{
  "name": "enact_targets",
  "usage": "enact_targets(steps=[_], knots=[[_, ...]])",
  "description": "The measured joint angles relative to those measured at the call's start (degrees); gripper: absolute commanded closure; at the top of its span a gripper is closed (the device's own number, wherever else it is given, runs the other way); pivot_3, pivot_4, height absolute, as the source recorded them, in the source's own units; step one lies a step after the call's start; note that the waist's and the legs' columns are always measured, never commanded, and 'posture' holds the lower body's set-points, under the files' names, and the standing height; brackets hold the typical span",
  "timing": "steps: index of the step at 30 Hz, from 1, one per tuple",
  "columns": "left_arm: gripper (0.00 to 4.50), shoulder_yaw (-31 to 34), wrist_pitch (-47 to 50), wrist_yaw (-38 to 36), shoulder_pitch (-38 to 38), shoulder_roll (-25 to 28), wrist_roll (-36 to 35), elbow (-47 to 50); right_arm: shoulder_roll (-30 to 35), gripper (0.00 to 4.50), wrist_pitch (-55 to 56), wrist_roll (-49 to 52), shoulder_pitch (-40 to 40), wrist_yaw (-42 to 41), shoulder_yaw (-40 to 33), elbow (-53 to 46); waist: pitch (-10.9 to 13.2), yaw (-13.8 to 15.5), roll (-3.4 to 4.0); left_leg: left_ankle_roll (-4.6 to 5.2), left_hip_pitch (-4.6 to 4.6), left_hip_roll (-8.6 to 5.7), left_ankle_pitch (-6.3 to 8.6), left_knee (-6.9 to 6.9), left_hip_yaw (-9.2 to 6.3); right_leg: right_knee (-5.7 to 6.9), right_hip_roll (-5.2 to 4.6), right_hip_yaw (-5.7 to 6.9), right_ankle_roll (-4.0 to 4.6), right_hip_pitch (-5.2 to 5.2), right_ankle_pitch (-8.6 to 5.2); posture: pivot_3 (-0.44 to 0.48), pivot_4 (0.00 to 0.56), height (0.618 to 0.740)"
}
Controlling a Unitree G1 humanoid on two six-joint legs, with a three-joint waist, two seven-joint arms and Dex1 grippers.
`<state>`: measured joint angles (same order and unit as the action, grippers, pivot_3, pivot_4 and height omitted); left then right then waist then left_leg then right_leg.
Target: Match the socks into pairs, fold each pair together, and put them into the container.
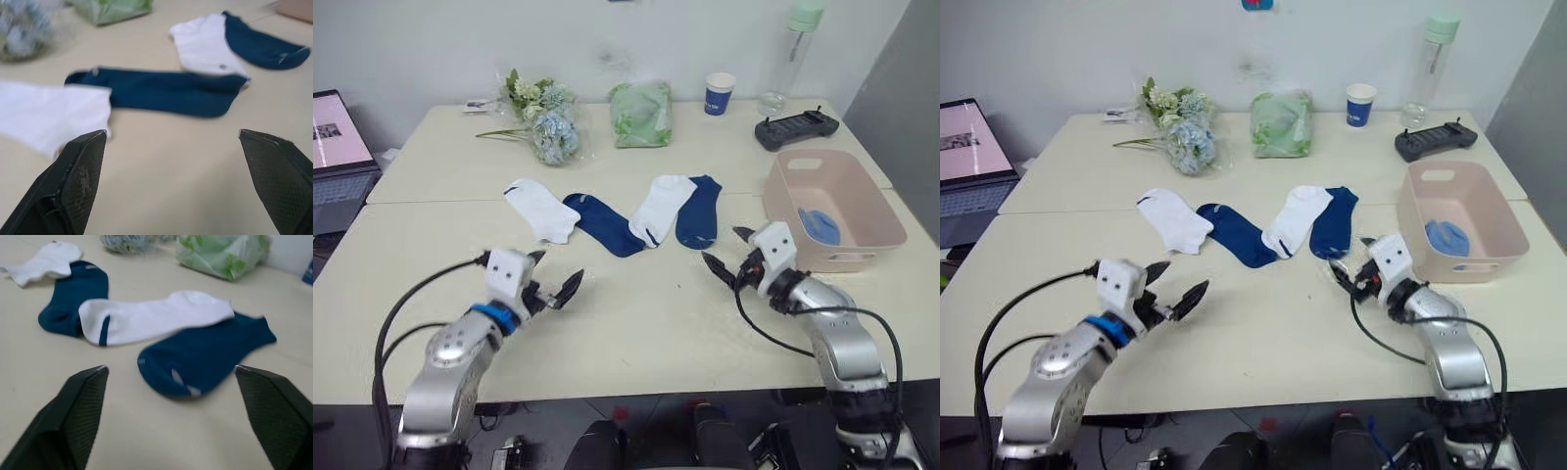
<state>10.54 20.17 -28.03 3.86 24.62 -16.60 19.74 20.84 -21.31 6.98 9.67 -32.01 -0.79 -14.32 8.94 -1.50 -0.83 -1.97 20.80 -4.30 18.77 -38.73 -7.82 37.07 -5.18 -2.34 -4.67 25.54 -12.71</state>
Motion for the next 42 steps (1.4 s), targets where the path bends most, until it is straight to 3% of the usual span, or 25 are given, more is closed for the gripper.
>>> enact_targets(steps=[9, 16, 18, 24, 30, 34, 38, 42], knots=[[0.0, 4.5, -6.9, 2.8, 8.5, -3.0, 0.8, 0.0, 1.5, 0.05, 2.3, 0.8, -8.2, 2.0, -0.7, -3.7, 0.0, 0.0, 0.0, 0.07, -0.07, -0.02, 0.04, 0.01, 0.04, -0.1, 0.01, 0.04, 0.0, -0.16, -0.01, 0.0, 0.15, 0.74], [0.0, 5.4, -6.7, 3.0, 8.4, -2.2, 0.3, -0.3, 1.5, 0.05, 1.8, 1.1, -8.5, 3.6, -2.4, -5.9, 0.0, 0.0, -0.01, 0.11, -0.16, -0.02, 0.08, 0.0, 0.05, -0.11, 0.05, 0.06, 0.0, -0.25, -0.01, 0.0, 0.15, 0.74], [0.0, 4.9, -6.5, 2.5, 4.1, -0.6, 0.9, -2.9, 1.6, 0.05, 2.0, 0.9, -8.4, 3.8, -2.3, -5.6, 0.0, 0.3, -0.01, 0.11, -0.17, -0.05, 0.07, -0.03, 0.09, -0.1, 0.06, 0.15, 0.0, -0.31, -0.01, 0.0, 0.15, 0.74], [0.0, 0.8, -7.0, -1.6, -17.9, 5.2, 3.1, -16.9, 1.8, 0.05, 1.7, 1.3, -4.2, 2.2, -0.1, -4.9, -0.1, 0.7, -0.1, 0.12, -0.21, -0.13, 0.09, -0.04, 0.12, -0.16, 0.1, 0.1, 0.01, -0.3, 0.0, 0.0, 0.15, 0.74], [0.0, -4.2, -6.4, -3.2, -28.0, 4.0, 5.7, -34.1, 0.7, 0.05, 2.1, 1.1, -0.5, 2.7, 0.3, -1.2, -0.1, -0.2, -0.12, 0.09, -0.17, -0.12, 0.1, -0.1, 0.05, -0.06, 0.13, 0.17, 0.02, -0.24, 0.02, 0.0, 0.15, 0.74], [0.0, -8.2, -5.7, -4.9, -32.8, 4.0, 8.6, -40.3, -0.1, 0.05, 3.2, 1.0, 1.8, 2.2, 1.7, 0.7, -0.1, -0.3, -0.12, 0.09, -0.16, -0.13, 0.1, -0.06, 0.06, -0.14, 0.12, 0.13, 0.02, -0.23, 0.02, 0.0, 0.15, 0.74], [1.19, -10.2, -4.9, -4.0, -33.9, 3.5, 10.6, -43.3, 3.3, 0.0, 6.9, 1.0, 1.1, -2.0, 2.8, 1.1, -0.1, -0.4, -0.14, 0.09, -0.1, -0.12, 0.1, -0.08, 0.04, -0.12, 0.12, 0.13, 0.02, -0.16, 0.02, 0.0, 0.15, 0.74], [2.48, -10.2, -3.3, -2.8, -34.6, 3.3, 11.5, -43.6, 5.1, 0.0, 5.8, 7.3, -0.2, -11.1, 6.1, -2.4, -0.1, -0.6, -0.13, 0.09, -0.19, -0.1, 0.1, -0.09, 0.08, -0.02, 0.13, 0.1, 0.02, -0.19, 0.02, 0.0, 0.15, 0.74]])
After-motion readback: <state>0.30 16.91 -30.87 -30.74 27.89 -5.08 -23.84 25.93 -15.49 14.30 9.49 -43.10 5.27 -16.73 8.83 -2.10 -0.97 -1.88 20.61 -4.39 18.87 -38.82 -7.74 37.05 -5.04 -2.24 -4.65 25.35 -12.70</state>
